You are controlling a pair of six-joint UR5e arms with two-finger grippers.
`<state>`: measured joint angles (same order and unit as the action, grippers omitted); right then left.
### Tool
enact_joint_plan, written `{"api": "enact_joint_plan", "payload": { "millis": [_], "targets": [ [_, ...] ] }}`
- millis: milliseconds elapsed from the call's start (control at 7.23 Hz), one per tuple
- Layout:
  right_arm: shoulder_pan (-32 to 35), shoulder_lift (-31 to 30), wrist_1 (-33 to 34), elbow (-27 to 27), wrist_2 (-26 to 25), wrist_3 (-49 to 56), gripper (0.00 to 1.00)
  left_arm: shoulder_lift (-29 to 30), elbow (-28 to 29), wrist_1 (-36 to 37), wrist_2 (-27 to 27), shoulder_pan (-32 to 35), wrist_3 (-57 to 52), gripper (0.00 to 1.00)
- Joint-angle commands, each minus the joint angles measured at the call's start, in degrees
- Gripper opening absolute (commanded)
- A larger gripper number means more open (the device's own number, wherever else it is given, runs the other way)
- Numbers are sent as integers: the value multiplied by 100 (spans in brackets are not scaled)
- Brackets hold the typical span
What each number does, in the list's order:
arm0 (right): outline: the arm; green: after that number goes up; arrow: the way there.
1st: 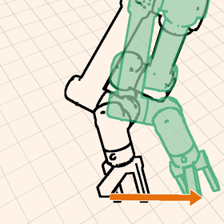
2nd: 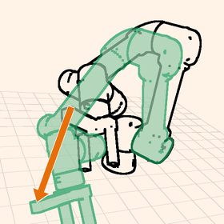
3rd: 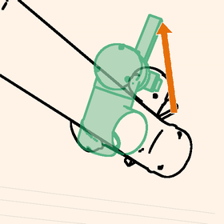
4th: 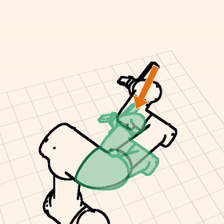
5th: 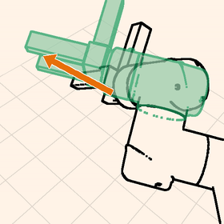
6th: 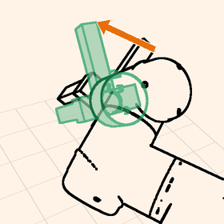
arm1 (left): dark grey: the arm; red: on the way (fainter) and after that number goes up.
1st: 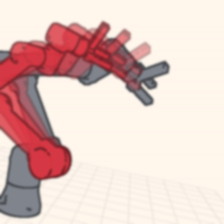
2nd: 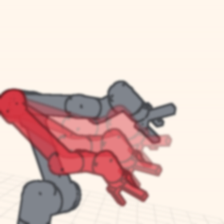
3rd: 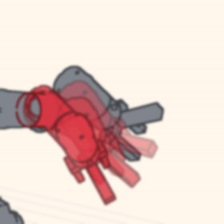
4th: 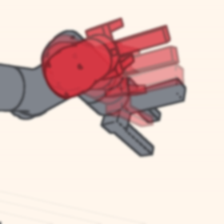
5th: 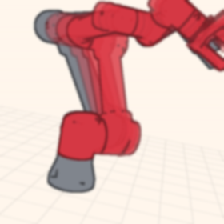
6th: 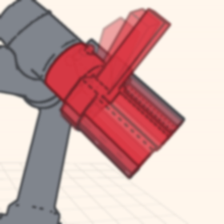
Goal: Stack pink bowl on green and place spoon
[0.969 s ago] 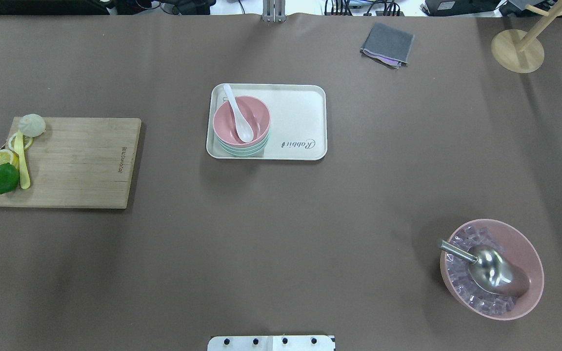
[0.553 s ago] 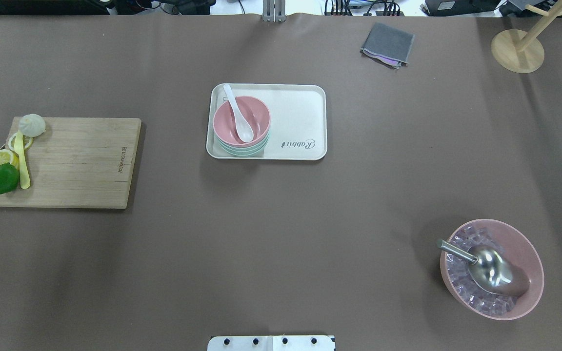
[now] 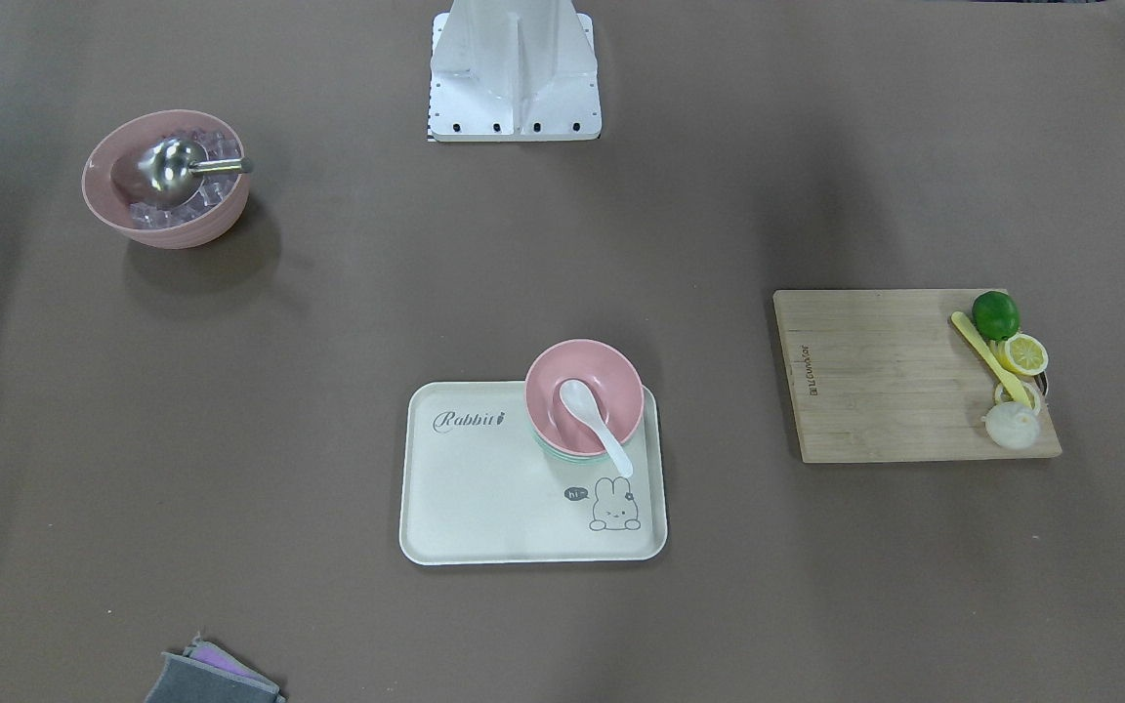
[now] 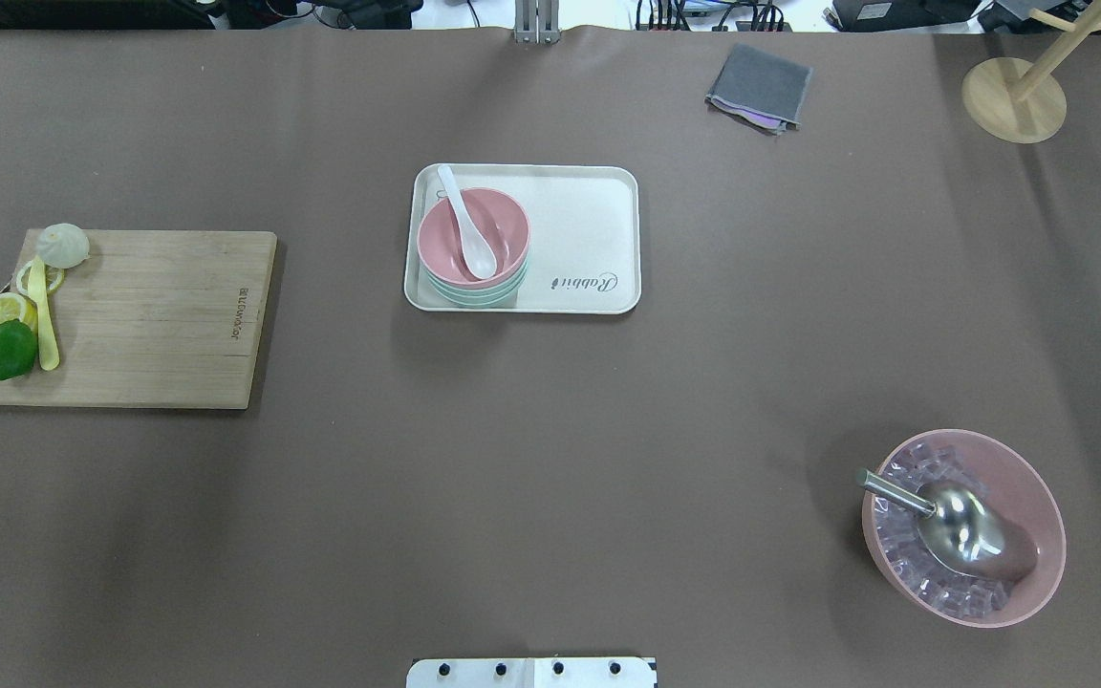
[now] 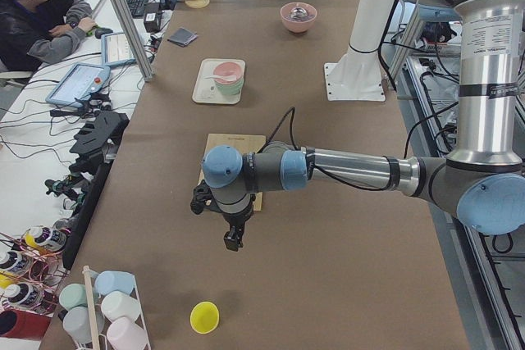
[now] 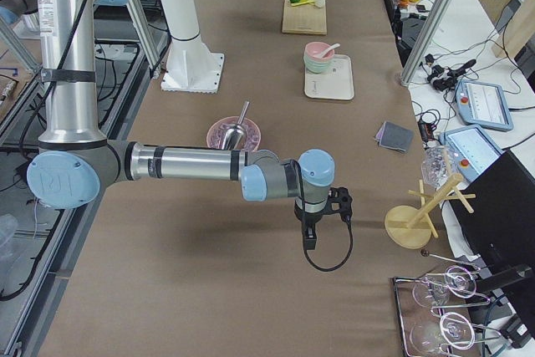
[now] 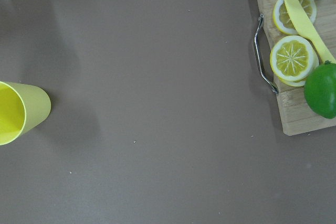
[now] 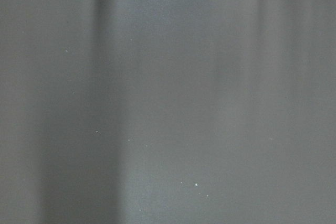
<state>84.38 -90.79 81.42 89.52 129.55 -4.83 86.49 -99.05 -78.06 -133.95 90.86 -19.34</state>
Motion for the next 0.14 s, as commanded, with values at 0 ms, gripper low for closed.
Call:
{"api": "enact_joint_plan", "payload": {
  "millis": [0],
  "targets": [
    [0,0,-3,-5,0,0,100,0,9,2,0,2,0,100]
  ]
}}
